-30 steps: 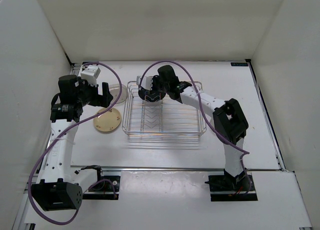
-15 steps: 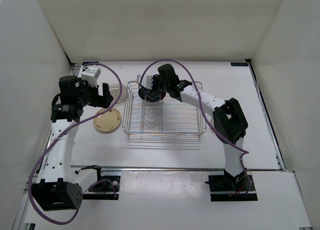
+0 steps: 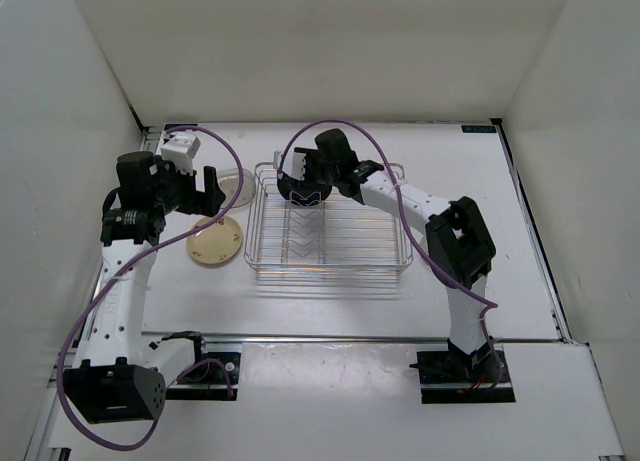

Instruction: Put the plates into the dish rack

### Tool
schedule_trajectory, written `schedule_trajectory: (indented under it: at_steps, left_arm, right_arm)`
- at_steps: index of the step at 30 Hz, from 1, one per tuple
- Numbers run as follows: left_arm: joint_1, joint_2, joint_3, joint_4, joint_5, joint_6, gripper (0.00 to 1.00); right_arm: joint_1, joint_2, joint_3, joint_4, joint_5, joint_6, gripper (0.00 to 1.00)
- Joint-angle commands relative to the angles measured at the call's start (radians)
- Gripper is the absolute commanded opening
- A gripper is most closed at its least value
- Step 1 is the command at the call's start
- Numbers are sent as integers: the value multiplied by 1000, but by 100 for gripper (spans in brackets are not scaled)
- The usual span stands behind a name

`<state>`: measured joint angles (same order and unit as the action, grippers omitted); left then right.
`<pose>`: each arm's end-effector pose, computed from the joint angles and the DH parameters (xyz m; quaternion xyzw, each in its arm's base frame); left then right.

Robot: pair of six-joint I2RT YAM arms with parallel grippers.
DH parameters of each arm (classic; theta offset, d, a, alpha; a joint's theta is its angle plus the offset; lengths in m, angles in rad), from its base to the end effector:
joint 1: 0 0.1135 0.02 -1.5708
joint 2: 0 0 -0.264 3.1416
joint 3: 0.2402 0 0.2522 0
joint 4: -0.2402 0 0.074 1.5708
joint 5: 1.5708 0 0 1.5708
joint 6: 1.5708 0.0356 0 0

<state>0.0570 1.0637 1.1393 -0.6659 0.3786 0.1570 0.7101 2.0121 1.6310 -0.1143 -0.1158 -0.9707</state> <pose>0.2209 -0.0006 0.3630 0.1318 0.8609 -0.1157 0.4775 0.3603 0.3152 0.2648 -0.6585 0.5500 -0.0172 0.5134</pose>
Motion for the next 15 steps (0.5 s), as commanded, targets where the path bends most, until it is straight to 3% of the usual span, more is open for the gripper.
schedule_trajectory:
  at_steps: [1,6,9,12,13,15]
  left_arm:
    - [6,-36,-3,6,20,6,100]
    - [6,-45,-3,6,20,6,100]
    - [6,-45,-3,6,20,6,100]
    - [6,-21,19,6,-3,18,100]
    - [6,-21,36,6,-18,30,100]
    - [15,22,54,15,-55,51,100]
  right_arm:
    - [5,-26,35,8,-19,9,59]
    - [5,-56,82,18,27,-31,60]
    - [19,-88,92,112,169,-170,66]
    - [29,-145,-4,391,312,-393,77]
    - [29,-159,-32,562,333,-454,81]
    - [16,-197,-72,687,361,-578,97]
